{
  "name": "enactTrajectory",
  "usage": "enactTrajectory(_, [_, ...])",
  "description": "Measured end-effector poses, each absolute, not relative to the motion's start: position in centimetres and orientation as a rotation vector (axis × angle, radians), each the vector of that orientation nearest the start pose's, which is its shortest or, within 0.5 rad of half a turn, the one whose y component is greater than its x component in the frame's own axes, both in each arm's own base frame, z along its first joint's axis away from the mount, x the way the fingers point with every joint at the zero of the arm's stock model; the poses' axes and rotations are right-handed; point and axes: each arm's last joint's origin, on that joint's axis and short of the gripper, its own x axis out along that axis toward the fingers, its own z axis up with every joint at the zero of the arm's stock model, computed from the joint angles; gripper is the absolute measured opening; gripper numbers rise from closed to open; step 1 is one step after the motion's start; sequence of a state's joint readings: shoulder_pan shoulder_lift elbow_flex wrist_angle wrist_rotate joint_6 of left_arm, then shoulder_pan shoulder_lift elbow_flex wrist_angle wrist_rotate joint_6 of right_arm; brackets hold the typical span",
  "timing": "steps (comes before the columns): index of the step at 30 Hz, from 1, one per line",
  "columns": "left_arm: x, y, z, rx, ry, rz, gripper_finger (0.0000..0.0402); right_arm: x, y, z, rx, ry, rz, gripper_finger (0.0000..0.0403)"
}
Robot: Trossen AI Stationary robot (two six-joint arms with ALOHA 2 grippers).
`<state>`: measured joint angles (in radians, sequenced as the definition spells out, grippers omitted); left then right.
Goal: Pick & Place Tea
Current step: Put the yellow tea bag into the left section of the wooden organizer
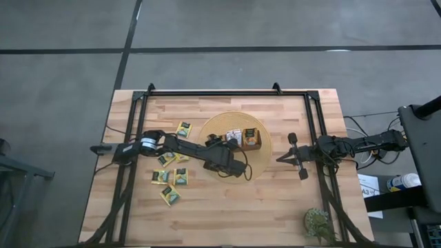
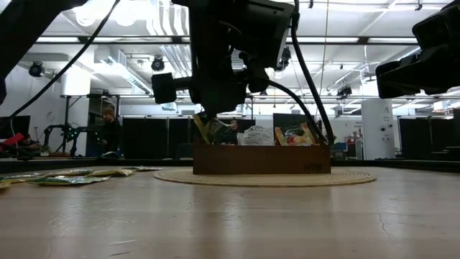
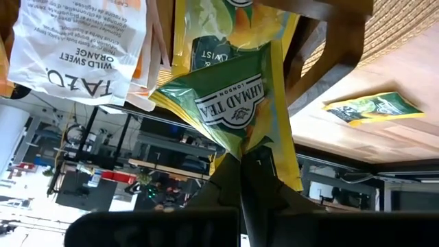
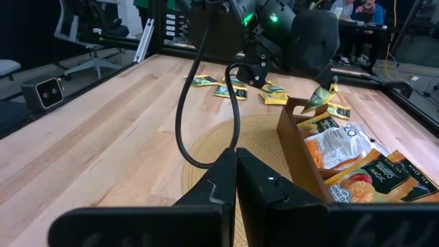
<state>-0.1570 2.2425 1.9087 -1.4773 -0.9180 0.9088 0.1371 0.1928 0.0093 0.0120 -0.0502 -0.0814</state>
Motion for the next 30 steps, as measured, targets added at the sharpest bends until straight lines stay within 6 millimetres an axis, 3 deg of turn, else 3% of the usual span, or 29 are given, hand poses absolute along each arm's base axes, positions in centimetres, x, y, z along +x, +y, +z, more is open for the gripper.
enactTrajectory(15, [41.41,-4.23,20.5,1.66,1.848,-0.212,0.0008,10.68,1.62,15.19,-0.087,0.164,0.194,0.0009])
enactTrajectory(30, [41.78,-4.39,20.42,1.665,1.814,-0.199,0.0113,10.68,1.62,15.19,-0.088,0.164,0.194,0.0008])
